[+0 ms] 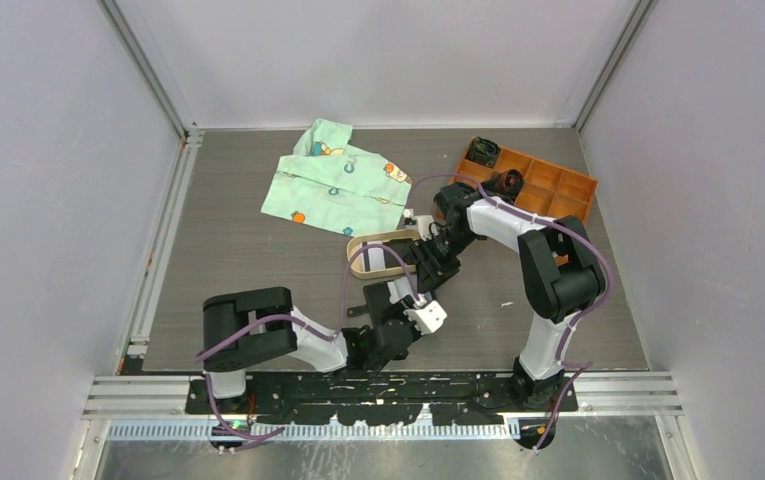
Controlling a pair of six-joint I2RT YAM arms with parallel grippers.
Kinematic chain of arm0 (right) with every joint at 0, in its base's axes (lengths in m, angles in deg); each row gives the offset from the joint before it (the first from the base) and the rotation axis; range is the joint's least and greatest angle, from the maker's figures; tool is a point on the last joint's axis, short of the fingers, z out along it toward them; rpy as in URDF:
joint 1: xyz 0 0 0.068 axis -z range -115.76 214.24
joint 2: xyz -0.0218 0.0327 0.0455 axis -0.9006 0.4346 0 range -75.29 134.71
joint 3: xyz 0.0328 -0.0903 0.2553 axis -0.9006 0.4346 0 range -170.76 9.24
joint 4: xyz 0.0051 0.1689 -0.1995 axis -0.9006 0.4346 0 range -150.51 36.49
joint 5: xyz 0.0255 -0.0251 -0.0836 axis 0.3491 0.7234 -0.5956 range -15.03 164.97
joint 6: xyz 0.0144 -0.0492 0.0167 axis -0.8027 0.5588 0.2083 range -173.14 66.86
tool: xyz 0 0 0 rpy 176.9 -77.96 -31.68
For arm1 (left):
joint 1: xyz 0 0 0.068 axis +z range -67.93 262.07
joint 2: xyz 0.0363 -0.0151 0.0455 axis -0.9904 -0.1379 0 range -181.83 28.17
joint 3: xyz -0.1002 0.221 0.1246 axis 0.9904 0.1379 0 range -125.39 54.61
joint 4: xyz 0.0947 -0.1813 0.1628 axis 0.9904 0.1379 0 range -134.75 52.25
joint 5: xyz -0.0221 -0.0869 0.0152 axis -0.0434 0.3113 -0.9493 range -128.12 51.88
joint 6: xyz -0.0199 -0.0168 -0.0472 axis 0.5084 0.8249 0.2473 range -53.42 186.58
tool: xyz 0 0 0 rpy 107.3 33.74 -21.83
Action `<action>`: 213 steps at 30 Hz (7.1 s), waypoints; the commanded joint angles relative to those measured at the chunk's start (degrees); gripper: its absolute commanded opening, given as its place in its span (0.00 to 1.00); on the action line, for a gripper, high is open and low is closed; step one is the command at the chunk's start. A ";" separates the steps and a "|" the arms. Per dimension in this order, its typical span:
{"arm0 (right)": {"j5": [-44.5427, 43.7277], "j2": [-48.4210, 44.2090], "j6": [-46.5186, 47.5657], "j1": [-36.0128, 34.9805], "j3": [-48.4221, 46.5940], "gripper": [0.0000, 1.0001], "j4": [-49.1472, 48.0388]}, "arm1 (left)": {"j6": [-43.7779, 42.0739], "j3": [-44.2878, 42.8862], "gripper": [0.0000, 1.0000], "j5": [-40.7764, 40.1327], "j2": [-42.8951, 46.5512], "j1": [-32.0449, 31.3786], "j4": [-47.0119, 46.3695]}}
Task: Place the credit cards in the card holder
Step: Turn over the card slot in the card holder, then pick up the credit card from the storage box.
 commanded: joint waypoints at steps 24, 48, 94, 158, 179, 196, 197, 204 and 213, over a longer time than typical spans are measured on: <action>-7.11 0.52 -1.55 1.61 -1.50 0.23 -1.55 | 0.95 -0.58 0.02 -5.67 -0.53 -0.15 -5.46; 2.24 1.63 -4.99 -3.93 -2.43 0.20 -3.37 | 6.26 2.42 0.19 -3.20 3.92 -0.13 -6.95; -2.34 16.71 -5.09 -19.59 -20.17 0.26 -2.28 | 48.25 26.52 0.21 12.84 71.68 11.04 37.73; -4.35 -2.20 -32.09 -3.86 -4.27 0.70 -39.79 | 38.41 1.29 0.58 53.14 31.71 54.05 34.45; -13.42 9.53 -39.92 -7.39 -10.25 0.59 -35.12 | 43.21 -6.09 0.34 55.50 15.40 54.13 35.31; 1.42 10.12 -54.22 -5.65 -5.94 0.57 -47.90 | 46.73 -6.06 0.15 55.53 15.58 51.64 35.90; 2.96 10.09 -55.35 -5.33 -5.60 0.57 -49.45 | 46.75 -6.06 0.15 55.47 15.68 51.59 35.90; 10.42 9.10 -60.49 -4.73 -3.74 0.56 -58.57 | 46.84 -6.10 0.14 55.03 15.66 51.50 36.21; 6.03 11.18 -52.91 -5.03 -7.28 0.49 -46.31 | 46.57 -6.62 0.14 54.81 15.83 51.50 36.60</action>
